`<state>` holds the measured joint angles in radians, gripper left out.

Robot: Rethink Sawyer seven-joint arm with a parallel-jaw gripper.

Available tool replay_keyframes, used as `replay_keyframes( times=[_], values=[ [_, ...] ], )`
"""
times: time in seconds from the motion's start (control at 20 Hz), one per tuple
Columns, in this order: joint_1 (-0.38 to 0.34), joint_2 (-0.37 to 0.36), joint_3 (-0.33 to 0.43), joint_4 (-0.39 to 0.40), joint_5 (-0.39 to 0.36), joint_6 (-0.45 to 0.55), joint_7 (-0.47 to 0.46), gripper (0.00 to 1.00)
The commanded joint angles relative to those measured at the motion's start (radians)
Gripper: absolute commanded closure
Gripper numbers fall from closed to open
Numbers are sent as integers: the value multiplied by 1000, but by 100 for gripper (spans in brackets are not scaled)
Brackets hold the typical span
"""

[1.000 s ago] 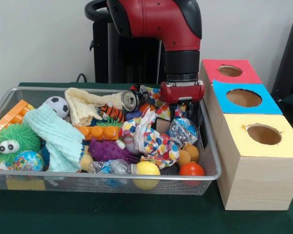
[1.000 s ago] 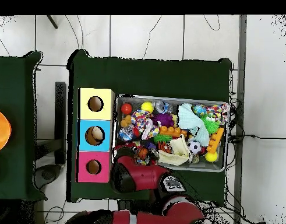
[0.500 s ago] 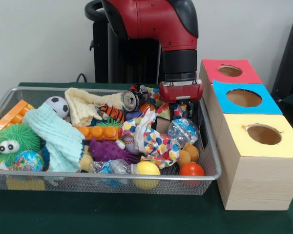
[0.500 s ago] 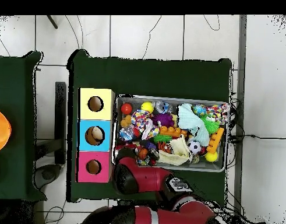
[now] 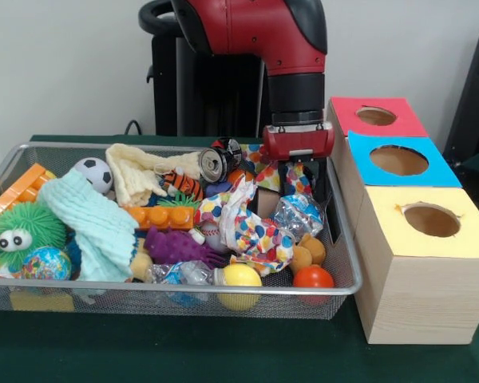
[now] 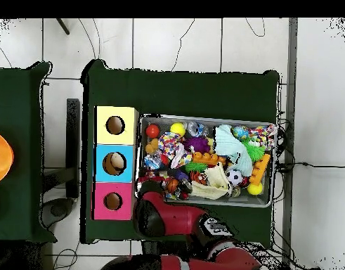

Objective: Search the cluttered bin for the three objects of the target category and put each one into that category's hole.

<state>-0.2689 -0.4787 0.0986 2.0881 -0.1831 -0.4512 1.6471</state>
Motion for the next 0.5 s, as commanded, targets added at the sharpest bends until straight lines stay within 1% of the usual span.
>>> replay_keyframes(
  times=[0.05,0.15,0.2,0.35,0.5],
  values=[
    [30,-21,48,21,76,23,256,0],
    [43,-14,30,16,84,-2,257,0],
    [36,-23,34,17,83,0,260,0],
    [21,-10,49,12,75,-32,276,0],
    [21,-1,40,10,81,-68,288,0]
  ],
)
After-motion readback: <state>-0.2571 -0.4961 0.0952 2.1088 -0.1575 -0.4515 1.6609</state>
